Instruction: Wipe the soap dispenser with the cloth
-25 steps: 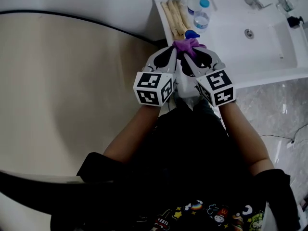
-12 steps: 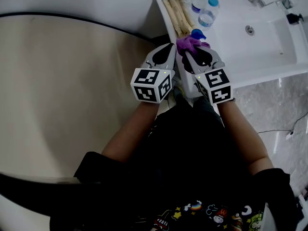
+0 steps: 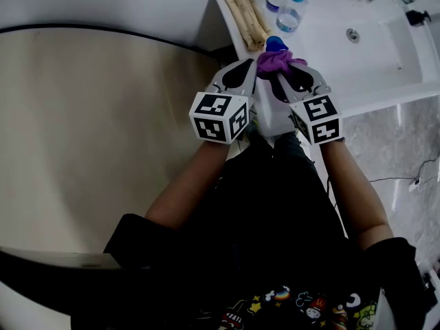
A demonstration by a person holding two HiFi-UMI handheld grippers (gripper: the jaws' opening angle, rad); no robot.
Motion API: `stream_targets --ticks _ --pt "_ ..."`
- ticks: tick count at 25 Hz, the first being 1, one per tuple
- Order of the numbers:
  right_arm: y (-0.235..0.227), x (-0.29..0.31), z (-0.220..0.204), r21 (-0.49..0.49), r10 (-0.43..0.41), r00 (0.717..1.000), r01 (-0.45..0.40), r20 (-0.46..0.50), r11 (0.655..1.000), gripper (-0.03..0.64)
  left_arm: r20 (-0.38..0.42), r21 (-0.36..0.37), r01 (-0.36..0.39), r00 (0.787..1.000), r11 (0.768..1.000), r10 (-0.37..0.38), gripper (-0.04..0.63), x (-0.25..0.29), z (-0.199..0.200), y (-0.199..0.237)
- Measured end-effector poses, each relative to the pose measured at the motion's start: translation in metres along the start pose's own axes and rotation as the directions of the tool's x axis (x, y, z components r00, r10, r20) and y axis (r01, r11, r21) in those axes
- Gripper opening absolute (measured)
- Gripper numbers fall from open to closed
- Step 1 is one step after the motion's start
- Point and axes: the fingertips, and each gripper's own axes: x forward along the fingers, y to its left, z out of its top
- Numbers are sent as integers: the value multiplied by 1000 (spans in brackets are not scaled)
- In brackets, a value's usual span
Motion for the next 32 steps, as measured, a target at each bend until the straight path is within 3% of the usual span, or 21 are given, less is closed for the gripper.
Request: stream_targets --ticks 6,12,18,25,28,32 --pt "-4 12 -14 -12 25 999 -25 -24 1000 97 -16 -5 -5 1000 1000 5 0 0 -8 -6" --pt "-6 15 -56 2 34 987 -34 -156 999 97 -31 -14 -17 999 1000 16 0 -2 -16 -12" --pt "-2 -20 -73 96 6 980 13 -197 995 97 -25 -19 -9 1000 1000 9 0 -1 -16 -24" --pt "9 -32 -98 132 -18 968 53 -248 990 102 -15 -14 3 1000 1000 -3 0 -2 -18 -34" --pt "9 -34 -98 128 -36 971 68 -235 989 114 -15 -11 5 1000 1000 -5 0 -5 -19 -37" --pt "15 -51 -73 116 -47 988 64 -146 991 155 -17 0 5 1000 1000 -5 0 -11 -21 -39"
